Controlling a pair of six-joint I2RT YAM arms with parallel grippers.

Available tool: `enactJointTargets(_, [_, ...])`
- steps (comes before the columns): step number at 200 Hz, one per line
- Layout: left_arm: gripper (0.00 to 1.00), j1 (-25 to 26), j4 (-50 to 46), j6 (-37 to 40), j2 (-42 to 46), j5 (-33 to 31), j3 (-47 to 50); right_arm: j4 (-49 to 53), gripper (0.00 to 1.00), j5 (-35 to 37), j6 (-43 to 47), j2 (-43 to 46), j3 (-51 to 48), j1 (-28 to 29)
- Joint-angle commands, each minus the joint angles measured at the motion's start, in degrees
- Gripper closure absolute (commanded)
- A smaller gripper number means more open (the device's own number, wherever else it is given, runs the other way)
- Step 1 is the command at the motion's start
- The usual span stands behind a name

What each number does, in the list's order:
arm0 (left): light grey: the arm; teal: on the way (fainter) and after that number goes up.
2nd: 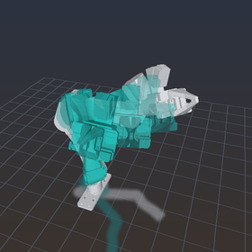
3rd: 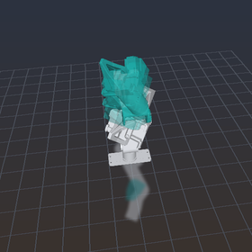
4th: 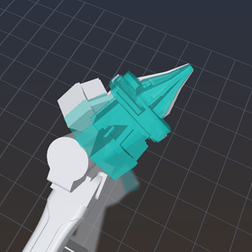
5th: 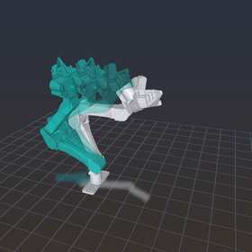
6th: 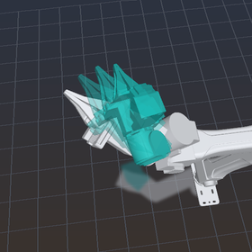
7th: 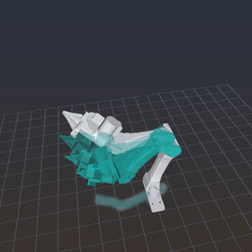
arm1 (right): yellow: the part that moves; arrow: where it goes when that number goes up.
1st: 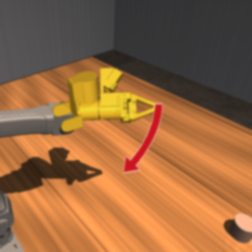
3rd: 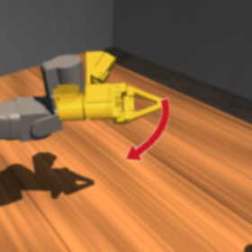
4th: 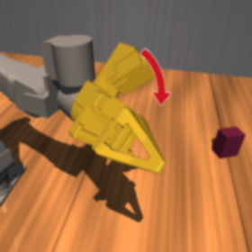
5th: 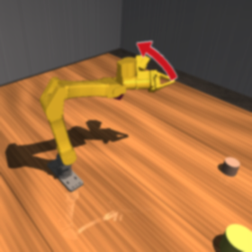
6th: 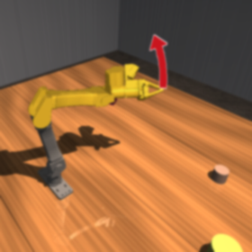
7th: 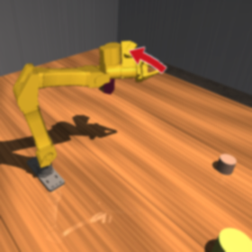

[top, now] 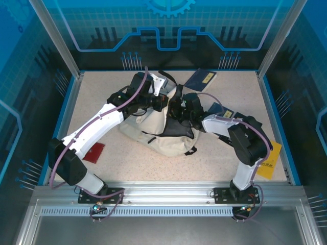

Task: Pack the student bag
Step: Place the book in the student bag, then close the student bag at the center of the table.

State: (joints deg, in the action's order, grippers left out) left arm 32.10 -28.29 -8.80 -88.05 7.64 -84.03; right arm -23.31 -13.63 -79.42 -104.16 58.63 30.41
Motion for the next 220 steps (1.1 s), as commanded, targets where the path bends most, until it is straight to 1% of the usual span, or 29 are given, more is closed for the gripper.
enactJointTargets(1, [1.0,0.3,4.0,-0.8,3.0,1.9,0.1,-8.4,1.0,2.9,-2.0,-2.8,3.9,1.4])
enactJointTargets(21, [1.0,0.3,4.1,-0.8,3.0,1.7,0.5,-4.0,1.0,3.9,-1.0,-4.7,6.5,2.4])
enactJointTargets(31, [1.0,0.2,4.2,-0.8,3.0,1.5,0.7,-2.2,0.95,3.2,-0.8,-6.0,8.0,2.7])
enactJointTargets(35, [1.0,0.2,4.2,-0.8,3.0,1.4,0.7,-1.9,0.91,2.8,-0.8,-6.4,8.4,2.7])
enactJointTargets(47, [1.0,0.1,4.2,-0.9,3.1,0.7,1.0,-0.3,0.74,2.3,-0.9,-6.9,8.8,2.7])
enactJointTargets(48, [1.0,0.1,4.2,-0.9,3.1,0.7,1.1,-0.3,0.74,2.3,-0.9,-6.9,8.8,2.7])
enactJointTargets(49, [1.0,0.1,4.2,-0.9,3.1,0.6,1.1,0.1,0.71,2.3,-0.8,-6.9,8.8,2.7])
enactJointTargets(66, [1.0,-0.5,4.2,-0.9,3.3,0.4,1.7,1.9,0.5,1.7,0.2,-5.6,7.6,2.5])
enactJointTargets(73, [1.0,-0.9,4.3,-0.8,3.3,0.3,2.2,3.3,0.45,1.5,0.7,-4.6,6.8,2.3])
enactJointTargets(88, [1.0,-1.8,4.3,-1.0,3.3,0.2,3.1,7.4,0.38,1.0,2.2,-1.5,4.7,1.9])
enactJointTargets(96, [1.0,-2.2,4.4,-1.0,3.5,0.3,3.8,10.1,0.36,0.6,2.6,0.1,3.4,1.8])
enactJointTargets(116, [1.0,-3.1,5.1,-1.0,4.1,0.4,5.9,12.9,0.34,-2.2,4.6,4.9,-0.8,1.1])
enactJointTargets(127, [1.0,-3.5,5.2,-0.7,4.5,0.8,7.0,14.3,0.33,-5.6,7.6,7.7,-2.2,0.7])
enactJointTargets(138, [1.0,-3.9,5.1,-0.3,4.9,0.9,8.1,19.2,0.33,-7.1,11.1,11.3,-3.1,0.4])
enactJointTargets(159, [1.0,-4.7,4.3,0.3,5.9,0.4,10.5,30.9,0.32,-4.6,18.4,19.0,-4.2,-0.5])
enactJointTargets(171, [1.0,-5.4,4.0,0.9,7.1,-0.1,12.3,37.1,0.29,-2.2,22.4,22.7,-4.2,-1.7])
enactJointTargets(182, [1.0,-6.2,3.7,1.7,8.3,-0.3,13.9,42.3,0.27,-0.9,25.3,24.9,-3.6,-4.0])
enactJointTargets(202, [1.0,-8.1,2.3,3.3,11.3,0.1,15.7,49.0,0.25,0.4,30.6,25.7,-1.7,-9.5])
enactJointTargets(220, [1.0,-9.9,0.3,4.9,14.0,0.3,16.3,55.8,0.24,3.5,35.5,22.9,2.6,-14.4])
